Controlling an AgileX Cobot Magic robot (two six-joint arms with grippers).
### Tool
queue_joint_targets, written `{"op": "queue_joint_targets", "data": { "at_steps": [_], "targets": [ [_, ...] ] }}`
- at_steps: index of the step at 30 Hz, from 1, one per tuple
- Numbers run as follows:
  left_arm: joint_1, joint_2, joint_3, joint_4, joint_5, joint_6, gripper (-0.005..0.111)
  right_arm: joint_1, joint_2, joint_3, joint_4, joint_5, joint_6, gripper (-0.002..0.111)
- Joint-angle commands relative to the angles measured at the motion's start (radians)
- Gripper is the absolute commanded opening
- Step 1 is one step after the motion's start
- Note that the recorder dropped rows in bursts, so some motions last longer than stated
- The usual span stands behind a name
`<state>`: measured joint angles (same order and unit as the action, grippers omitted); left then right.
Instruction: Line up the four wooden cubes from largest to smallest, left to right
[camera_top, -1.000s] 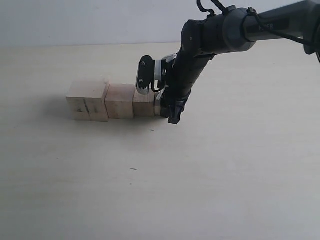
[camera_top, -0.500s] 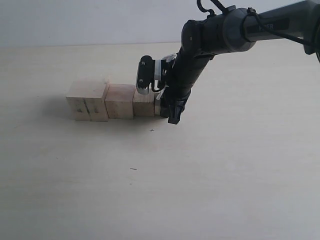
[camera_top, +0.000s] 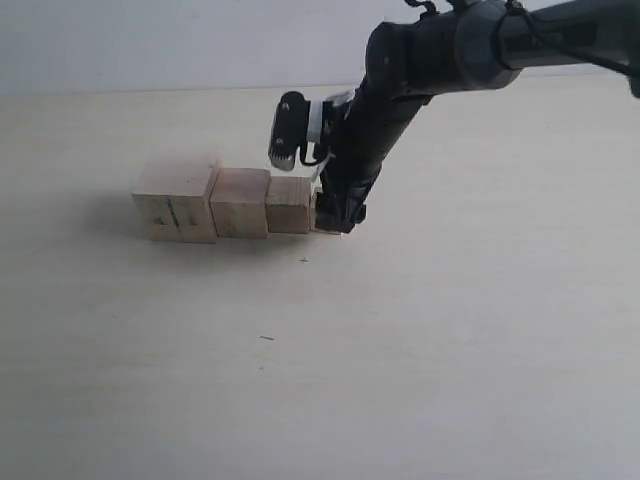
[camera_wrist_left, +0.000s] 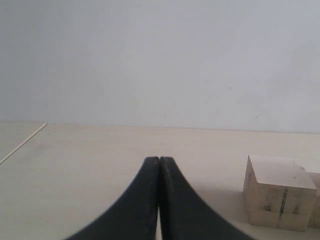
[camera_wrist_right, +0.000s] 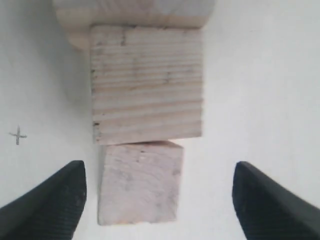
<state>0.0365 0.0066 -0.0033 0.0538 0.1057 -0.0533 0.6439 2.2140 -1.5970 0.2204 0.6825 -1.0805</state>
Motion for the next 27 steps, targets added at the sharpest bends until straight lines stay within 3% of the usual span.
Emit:
{"op": "queue_joint_targets", "data": {
  "at_steps": [1, 4, 9, 12, 27],
  "targets": [
    [0.002, -0.007, 0.003, -0.01, -0.004, 0.005, 0.003, -0.001, -0.125, -0.007, -0.056, -0.005, 0.097, 0.075],
    [0.002, -0.007, 0.003, -0.01, -0.004, 0.005, 0.003, -0.014, -0.195, -0.007, -0.086, 0.031, 0.158, 0.063],
    [0.002, -0.007, 0.003, -0.01, -0.004, 0.005, 0.003, -0.056, -0.236, -0.004, -0.087, 0.113, 0.248, 0.019],
    [0.002, -0.007, 0.003, -0.01, -0.004, 0.005, 0.003, -0.063, -0.202, -0.003, -0.084, 0.167, 0.266, 0.0],
    [0.002, -0.007, 0.003, -0.01, -0.004, 0.005, 0.003, -0.063, -0.004, 0.021, -0.029, 0.092, 0.263, 0.0]
  ]
}}
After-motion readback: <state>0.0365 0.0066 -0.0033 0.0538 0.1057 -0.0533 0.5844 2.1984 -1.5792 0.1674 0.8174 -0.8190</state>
